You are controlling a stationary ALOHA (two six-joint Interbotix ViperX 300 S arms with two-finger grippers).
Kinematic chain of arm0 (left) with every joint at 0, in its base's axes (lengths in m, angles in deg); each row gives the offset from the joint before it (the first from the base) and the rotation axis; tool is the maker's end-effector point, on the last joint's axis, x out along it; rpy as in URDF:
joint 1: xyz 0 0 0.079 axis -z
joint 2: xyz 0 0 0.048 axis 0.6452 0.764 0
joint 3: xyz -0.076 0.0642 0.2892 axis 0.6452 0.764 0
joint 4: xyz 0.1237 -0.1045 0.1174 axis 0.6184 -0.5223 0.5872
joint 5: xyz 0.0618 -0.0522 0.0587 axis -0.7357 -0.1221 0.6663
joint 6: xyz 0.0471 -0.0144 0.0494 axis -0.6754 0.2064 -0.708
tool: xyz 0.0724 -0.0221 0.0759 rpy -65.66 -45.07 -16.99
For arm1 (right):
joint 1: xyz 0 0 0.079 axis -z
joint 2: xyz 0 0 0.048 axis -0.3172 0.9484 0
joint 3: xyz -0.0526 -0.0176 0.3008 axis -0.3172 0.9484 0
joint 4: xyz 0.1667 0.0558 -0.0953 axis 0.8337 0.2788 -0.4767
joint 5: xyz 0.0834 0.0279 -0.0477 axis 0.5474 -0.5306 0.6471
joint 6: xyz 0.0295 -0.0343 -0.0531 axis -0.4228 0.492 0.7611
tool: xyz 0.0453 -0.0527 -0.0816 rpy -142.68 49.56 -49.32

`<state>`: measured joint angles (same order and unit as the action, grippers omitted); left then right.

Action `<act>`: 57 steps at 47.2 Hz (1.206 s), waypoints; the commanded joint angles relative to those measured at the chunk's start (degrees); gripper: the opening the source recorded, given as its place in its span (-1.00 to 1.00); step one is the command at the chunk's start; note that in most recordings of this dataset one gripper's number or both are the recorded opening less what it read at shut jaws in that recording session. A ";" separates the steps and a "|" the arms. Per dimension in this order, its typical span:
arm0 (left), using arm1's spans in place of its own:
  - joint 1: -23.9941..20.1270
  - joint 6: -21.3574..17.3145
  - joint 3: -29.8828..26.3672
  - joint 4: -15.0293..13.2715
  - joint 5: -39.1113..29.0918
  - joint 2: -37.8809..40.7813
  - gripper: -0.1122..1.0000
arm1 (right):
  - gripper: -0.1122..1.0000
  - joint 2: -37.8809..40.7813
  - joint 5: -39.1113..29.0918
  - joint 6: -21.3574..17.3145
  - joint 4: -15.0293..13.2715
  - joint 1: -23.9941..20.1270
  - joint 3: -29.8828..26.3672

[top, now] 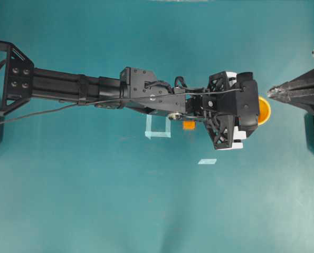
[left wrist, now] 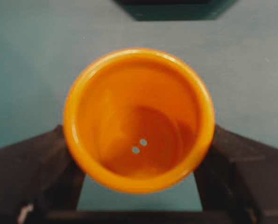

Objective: Move the cup to the right with left arm.

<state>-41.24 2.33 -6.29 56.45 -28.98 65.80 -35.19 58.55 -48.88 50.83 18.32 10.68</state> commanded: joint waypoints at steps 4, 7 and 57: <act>-0.09 0.18 -1.76 -0.26 -1.14 -1.32 0.35 | -0.81 0.18 0.70 0.09 -0.18 0.00 -1.85; -0.09 0.35 -1.76 -0.35 -1.67 -1.32 0.35 | -0.81 0.09 0.70 0.09 -0.18 0.09 -1.85; -0.09 2.72 -2.37 -0.53 -3.25 -1.23 0.35 | -0.81 0.18 0.70 0.26 -0.18 0.35 -1.85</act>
<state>-41.24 4.97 -6.73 56.01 -32.32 65.80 -35.19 58.55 -48.62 50.74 18.49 10.68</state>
